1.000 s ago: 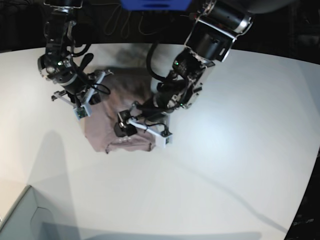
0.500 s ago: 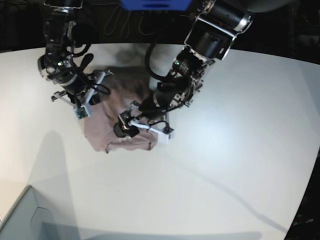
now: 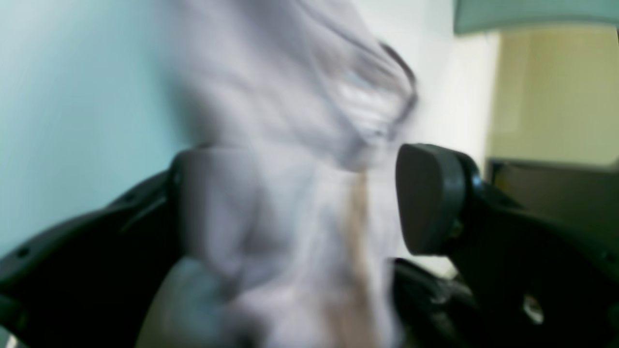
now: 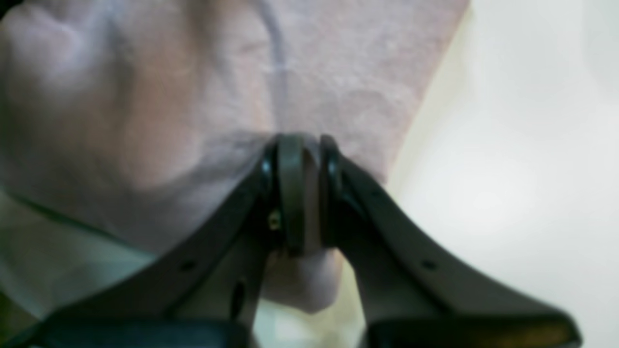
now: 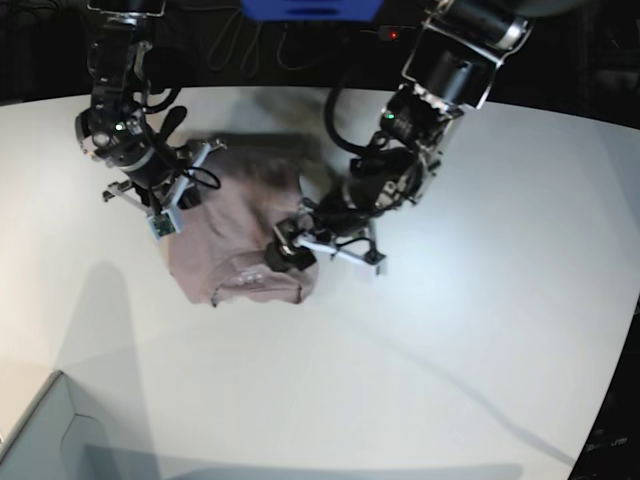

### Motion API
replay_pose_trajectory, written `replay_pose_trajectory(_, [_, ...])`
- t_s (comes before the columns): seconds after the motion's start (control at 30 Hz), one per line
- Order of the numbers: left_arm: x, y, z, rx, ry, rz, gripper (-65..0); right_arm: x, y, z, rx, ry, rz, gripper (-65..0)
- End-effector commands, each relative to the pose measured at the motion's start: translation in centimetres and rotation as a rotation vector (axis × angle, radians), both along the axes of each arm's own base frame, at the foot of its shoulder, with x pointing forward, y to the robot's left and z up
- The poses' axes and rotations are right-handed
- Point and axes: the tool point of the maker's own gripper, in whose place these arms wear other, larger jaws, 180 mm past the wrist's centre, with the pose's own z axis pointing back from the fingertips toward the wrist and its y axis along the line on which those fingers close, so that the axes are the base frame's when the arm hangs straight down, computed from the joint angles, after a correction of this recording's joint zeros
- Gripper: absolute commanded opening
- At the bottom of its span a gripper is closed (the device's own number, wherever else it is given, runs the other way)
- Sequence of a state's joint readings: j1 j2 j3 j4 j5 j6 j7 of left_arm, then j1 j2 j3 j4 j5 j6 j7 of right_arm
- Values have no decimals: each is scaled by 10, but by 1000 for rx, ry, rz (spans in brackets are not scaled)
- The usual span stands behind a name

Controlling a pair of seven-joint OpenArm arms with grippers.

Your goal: Layout the t-shirt on the table in an organized manner, then fold the t-shirt properly

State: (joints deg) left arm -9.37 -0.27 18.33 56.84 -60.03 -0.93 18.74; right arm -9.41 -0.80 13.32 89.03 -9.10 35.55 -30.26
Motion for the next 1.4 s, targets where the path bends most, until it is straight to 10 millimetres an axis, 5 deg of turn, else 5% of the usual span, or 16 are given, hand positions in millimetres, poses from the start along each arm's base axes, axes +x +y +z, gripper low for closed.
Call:
replay_pose_trajectory(0.0, [13,9,12,20,-25,30,-124,10,0,12,5,-48,1,-598])
replay_pose_trajectory(0.17, [2,66,3,142,4,88,-124,11,1,12,6,-51,3,-598])
replay_pose_trajectory(0.3, [-20,92,0,179,24,59,-124,12,1,13,8,-52,2,-598])
replay_pose_trajectory(0.47, [-36,121,23,205,-40,74,-125,14,0,16,4,-63,0,-598])
replay_pose_trajectory(0.63, [-40,160,56,177,-105,207,-140,23,-3,46,-20,-147,1,-598])
replay_pose_trajectory(0.8, [-45,182,92,180,-188,265,-391,23,-10,82,-63,-239,-5,-597])
replay_pose_trajectory(0.93, [-67,207,93,212,-169,323,-650,0,-22,89,-86,-235,-55,-597])
replay_pose_trajectory(1.2, [-159,275,53,378,27,419,-650,-81,-69,52,-117,-55,-257,-597])
replay_pose_trajectory(1.37, [-209,284,36,583,104,320,-650,-126,-80,35,-133,49,-311,-597])
